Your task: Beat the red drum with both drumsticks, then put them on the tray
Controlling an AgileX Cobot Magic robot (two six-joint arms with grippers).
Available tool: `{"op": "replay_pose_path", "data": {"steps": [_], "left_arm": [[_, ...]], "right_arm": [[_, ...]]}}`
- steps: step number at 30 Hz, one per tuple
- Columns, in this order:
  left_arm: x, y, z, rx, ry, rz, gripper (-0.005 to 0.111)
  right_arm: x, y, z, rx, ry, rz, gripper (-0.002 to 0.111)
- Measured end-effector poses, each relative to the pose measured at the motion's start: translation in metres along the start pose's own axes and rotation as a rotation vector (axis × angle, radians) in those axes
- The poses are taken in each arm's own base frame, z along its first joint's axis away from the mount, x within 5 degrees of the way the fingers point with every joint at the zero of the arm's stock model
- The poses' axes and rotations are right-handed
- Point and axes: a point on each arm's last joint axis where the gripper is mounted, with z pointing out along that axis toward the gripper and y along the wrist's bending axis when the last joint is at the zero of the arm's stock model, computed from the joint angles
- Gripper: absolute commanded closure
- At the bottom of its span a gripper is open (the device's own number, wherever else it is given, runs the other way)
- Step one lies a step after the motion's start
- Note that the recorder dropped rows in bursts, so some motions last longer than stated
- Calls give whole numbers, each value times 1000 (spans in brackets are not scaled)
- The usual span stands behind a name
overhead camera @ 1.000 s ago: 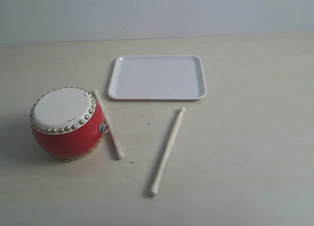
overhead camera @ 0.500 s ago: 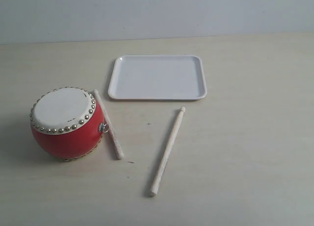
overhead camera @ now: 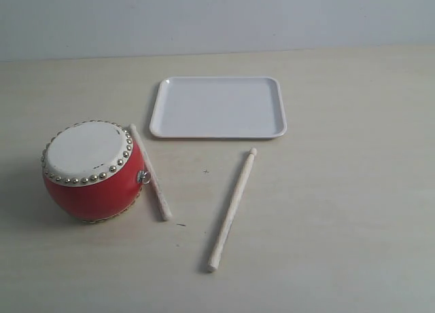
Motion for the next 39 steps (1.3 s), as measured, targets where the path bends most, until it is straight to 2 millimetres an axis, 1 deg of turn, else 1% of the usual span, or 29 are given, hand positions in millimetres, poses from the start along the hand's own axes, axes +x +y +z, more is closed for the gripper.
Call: {"op": "replay_pose_path", "data": {"steps": [3, 6, 9, 11, 15, 19, 21, 24, 26, 28, 29, 32, 35, 39], "left_arm": [[0, 0, 0, 0, 0, 0, 107], [0, 0, 0, 0, 0, 0, 107], [0, 0, 0, 0, 0, 0, 107], [0, 0, 0, 0, 0, 0, 107], [0, 0, 0, 0, 0, 2, 107], [0, 0, 0, 0, 0, 2, 107], [0, 0, 0, 0, 0, 2, 107], [0, 0, 0, 0, 0, 2, 107], [0, 0, 0, 0, 0, 2, 107], [0, 0, 0, 0, 0, 2, 107], [0, 0, 0, 0, 0, 2, 107], [0, 0, 0, 0, 0, 2, 107], [0, 0, 0, 0, 0, 2, 107], [0, 0, 0, 0, 0, 2, 107]], "right_arm": [[-15, 7, 11, 4, 10, 4, 45], [-32, 15, 28, 17, 36, 7, 45], [-47, 22, 55, 43, 90, 4, 45], [-52, 23, 77, 88, 169, 4, 45], [-50, 20, 122, 217, 394, -3, 45], [-39, 14, 170, 321, 683, -60, 48], [-32, 15, 191, 315, 821, -72, 51], [-24, 21, 214, 252, 972, -67, 59], [-21, 26, 227, 198, 1047, -56, 62], [-20, 30, 239, 154, 1114, -57, 62], [-23, 33, 245, 130, 1137, -69, 62], [-25, 44, 254, 77, 1228, -140, 62], [-25, 60, 256, 28, 1309, -217, 62], [-17, 84, 255, -43, 1370, -283, 62]]}}
